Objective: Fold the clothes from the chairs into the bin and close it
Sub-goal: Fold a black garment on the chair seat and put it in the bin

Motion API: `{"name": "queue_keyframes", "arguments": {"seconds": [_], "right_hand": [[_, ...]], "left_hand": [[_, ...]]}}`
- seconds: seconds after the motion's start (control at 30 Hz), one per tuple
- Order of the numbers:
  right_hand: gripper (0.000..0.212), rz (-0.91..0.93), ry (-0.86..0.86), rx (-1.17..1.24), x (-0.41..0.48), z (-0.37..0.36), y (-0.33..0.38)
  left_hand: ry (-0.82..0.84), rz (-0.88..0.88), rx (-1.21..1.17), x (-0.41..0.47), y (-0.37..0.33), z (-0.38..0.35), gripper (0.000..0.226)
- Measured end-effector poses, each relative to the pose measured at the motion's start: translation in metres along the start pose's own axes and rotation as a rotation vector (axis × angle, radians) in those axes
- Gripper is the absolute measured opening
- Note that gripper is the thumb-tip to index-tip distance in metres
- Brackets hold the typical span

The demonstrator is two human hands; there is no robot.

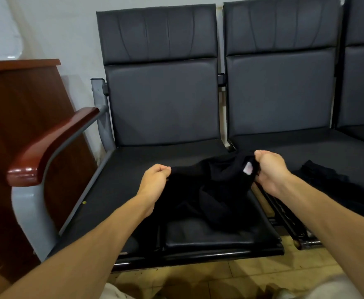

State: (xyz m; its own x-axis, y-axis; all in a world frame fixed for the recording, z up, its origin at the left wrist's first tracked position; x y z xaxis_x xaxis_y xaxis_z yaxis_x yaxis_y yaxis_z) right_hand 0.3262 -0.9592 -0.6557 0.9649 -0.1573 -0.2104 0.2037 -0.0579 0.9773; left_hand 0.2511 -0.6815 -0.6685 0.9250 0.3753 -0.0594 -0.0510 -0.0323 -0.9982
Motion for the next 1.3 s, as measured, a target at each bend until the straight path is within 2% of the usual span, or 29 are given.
{"name": "queue_keyframes", "arguments": {"seconds": [0.1, 0.23, 0.33, 0.4, 0.47, 0.53, 0.6, 0.7, 0.77, 0.83, 0.93, 1.03, 1.1, 1.23, 1.3], "right_hand": [[0.032, -0.093, -0.075, 0.18, 0.004, 0.018, -0.003], [0.039, -0.163, -0.059, 0.207, 0.001, 0.027, -0.007], [0.031, -0.155, -0.022, 0.164, -0.007, 0.023, -0.007], [0.027, -0.138, 0.017, 0.13, -0.013, 0.019, -0.004], [0.025, -0.104, 0.085, 0.055, -0.018, 0.014, -0.001], [0.025, -0.05, 0.184, -0.083, -0.023, 0.007, 0.001], [0.027, 0.018, 0.256, -0.239, -0.026, 0.001, 0.001], [0.017, 0.097, 0.352, -0.375, -0.031, -0.005, 0.003], [0.015, 0.142, 0.452, -0.434, -0.042, -0.011, 0.008], [0.015, 0.195, 0.637, -0.477, -0.061, -0.024, 0.012], [0.014, 0.23, 0.962, -0.542, -0.099, -0.046, 0.009], [0.015, 0.17, 1.247, -0.511, -0.131, -0.062, -0.005], [0.016, 0.103, 1.389, -0.493, -0.142, -0.067, -0.018], [0.017, 0.033, 1.569, -0.639, -0.159, -0.066, -0.04], [0.016, 0.019, 1.547, -0.74, -0.157, -0.061, -0.045]], "left_hand": [[-0.094, -0.054, -0.094, 0.001, -0.01, 0.012, 0.019], [-0.135, -0.074, -0.179, -0.002, -0.013, 0.017, 0.02], [-0.193, -0.121, -0.097, -0.003, -0.015, 0.016, 0.021], [-0.189, -0.162, 0.076, -0.004, -0.016, 0.016, 0.02], [-0.114, -0.2, 0.365, -0.005, -0.014, 0.014, 0.017], [0.03, -0.171, 0.607, -0.003, -0.004, 0.01, 0.016], [0.22, -0.094, 0.793, -0.005, 0.01, 0.004, 0.024], [0.451, -0.019, 0.972, -0.009, 0.026, -0.005, 0.045], [0.497, -0.025, 1.053, -0.007, 0.03, -0.008, 0.057], [0.487, -0.063, 1.1, -0.002, 0.03, -0.006, 0.049], [0.447, -0.089, 1.099, 0.004, 0.026, 0.001, 0.031], [0.442, -0.13, 1.018, 0.001, 0.021, 0.006, 0.007], [0.481, -0.166, 0.913, -0.007, 0.017, 0.005, 0.012], [0.542, -0.084, 0.594, -0.032, 0.007, 0.002, 0.007], [0.603, 0.001, 0.497, -0.046, 0.006, 0.001, 0.007]]}}
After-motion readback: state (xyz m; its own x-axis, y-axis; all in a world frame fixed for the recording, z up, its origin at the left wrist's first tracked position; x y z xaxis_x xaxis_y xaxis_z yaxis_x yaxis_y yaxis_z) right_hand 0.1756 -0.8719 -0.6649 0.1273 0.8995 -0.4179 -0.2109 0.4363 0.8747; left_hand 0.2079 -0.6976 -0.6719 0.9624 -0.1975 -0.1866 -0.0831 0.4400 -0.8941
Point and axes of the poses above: each hand's wrist, its own x-axis towards the middle knuckle, its own z-axis out of the back of the hand, y = z × x, the point moved 6 cm from there along x, towards the middle knuckle, and after that the axes turned 12 degrees about -x, right-handed, at the moved point
